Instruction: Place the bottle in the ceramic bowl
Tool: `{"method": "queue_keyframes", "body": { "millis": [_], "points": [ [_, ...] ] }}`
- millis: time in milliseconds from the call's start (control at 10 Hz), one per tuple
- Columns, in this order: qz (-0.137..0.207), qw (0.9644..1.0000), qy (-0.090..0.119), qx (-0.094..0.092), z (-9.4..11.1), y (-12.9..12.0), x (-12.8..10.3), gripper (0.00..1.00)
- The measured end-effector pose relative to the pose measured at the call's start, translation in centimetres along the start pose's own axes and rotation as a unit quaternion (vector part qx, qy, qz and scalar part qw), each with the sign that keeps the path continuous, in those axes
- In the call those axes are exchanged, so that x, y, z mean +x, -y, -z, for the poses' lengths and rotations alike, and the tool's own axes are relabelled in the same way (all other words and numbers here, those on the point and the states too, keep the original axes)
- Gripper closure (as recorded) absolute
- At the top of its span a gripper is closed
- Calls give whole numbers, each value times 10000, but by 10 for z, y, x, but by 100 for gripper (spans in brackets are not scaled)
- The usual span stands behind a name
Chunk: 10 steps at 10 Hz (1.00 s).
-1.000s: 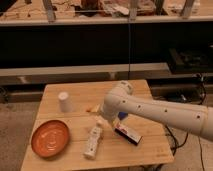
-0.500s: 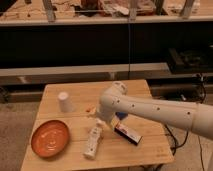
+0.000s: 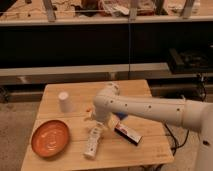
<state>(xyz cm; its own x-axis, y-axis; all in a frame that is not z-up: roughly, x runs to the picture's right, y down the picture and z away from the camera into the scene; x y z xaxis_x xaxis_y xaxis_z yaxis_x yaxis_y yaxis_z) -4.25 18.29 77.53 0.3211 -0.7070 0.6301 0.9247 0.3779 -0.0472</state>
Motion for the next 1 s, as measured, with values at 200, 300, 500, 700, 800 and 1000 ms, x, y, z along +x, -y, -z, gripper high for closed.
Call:
{"method": "queue_keyframes", "body": {
  "millis": [200,300,500,700,800,1000],
  "points": [
    [178,9998,74,-85,-8,1,-5,20],
    [278,9995,110,-129,-12,0,-6,20],
    [371,9991,143,-170,-15,0,-8,20],
    [409,9988,194,-183,-22,-1,-10,20],
    [441,9986,222,-186,-25,-1,-12,20],
    [512,9981,282,-208,-32,-2,-15,20]
  ]
}}
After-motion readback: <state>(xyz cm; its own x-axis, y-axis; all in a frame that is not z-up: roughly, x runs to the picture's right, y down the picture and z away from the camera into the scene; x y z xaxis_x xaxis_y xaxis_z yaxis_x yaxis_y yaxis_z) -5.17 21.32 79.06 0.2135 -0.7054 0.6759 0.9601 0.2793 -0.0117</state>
